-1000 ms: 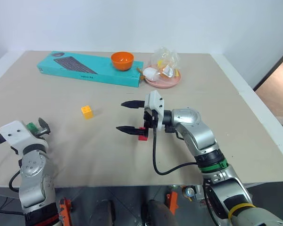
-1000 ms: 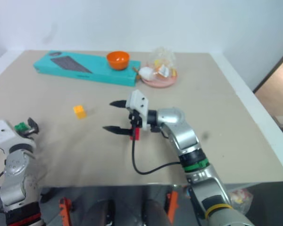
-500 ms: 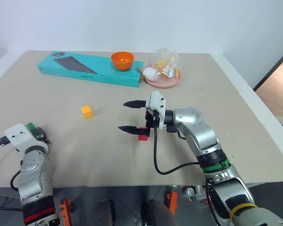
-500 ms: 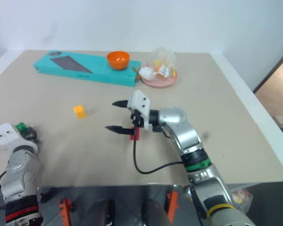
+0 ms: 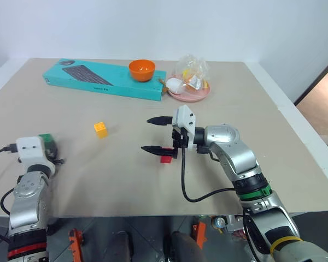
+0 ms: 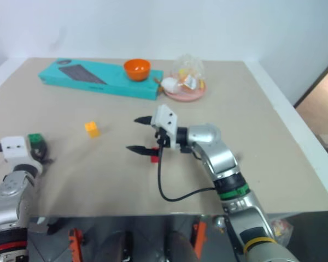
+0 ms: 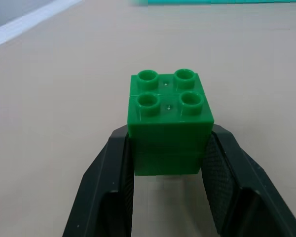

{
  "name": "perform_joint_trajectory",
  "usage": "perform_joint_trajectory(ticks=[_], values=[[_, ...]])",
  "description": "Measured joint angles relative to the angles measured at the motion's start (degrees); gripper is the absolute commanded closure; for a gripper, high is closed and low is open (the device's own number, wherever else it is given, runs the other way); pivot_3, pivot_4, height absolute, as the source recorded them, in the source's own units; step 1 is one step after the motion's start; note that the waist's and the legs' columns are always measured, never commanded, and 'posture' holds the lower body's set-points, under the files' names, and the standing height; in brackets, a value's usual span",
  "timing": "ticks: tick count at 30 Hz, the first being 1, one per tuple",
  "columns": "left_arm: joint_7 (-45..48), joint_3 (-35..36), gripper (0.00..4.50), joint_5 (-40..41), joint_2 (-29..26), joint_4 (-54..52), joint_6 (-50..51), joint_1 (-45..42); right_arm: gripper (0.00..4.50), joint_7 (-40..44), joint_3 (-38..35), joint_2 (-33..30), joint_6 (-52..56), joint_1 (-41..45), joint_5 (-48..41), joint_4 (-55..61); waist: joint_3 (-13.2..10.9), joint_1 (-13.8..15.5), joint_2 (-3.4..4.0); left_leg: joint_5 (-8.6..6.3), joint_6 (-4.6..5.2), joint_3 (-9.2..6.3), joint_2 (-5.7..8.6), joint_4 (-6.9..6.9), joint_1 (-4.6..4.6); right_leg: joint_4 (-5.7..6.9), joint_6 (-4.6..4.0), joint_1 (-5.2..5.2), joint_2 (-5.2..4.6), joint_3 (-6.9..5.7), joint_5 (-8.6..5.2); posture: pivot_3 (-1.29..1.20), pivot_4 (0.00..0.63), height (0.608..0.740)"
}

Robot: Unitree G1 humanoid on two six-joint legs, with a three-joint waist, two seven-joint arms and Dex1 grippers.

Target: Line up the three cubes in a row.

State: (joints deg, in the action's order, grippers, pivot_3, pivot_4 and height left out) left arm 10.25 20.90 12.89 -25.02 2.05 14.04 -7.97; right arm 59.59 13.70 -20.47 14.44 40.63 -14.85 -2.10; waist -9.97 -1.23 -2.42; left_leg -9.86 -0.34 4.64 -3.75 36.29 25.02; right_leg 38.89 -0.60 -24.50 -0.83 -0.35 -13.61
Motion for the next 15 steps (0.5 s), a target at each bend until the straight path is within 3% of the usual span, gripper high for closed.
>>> perform_joint_trajectory(ticks=[10, 15], values=[[38.8, -5.5, 3.18, 12.1, -13.8, -8.8, -3.1, 6.9, 0.0, 0.4, -0.6, -4.5, 2.2, -3.0, -0.8, 4.9, 0.0, 0.0, 0.02, -0.09, -0.15, 0.13, 0.04, -0.36, 0.15, 0.01, -0.12, -0.39, -0.08, 0.03, -0.27, 0.0, 0.15, 0.74], [51.8, -14.2, 3.18, 12.4, -15.9, -8.4, -5.0, 0.3, 0.0, 0.2, -1.5, -6.7, 3.7, -5.4, -1.9, 7.4, 0.0, 0.4, 0.06, -0.06, -0.14, 0.04, 0.08, -0.37, 0.19, 0.04, 0.23, -0.38, 0.01, -0.03, -0.52, 0.0, 0.15, 0.74]])
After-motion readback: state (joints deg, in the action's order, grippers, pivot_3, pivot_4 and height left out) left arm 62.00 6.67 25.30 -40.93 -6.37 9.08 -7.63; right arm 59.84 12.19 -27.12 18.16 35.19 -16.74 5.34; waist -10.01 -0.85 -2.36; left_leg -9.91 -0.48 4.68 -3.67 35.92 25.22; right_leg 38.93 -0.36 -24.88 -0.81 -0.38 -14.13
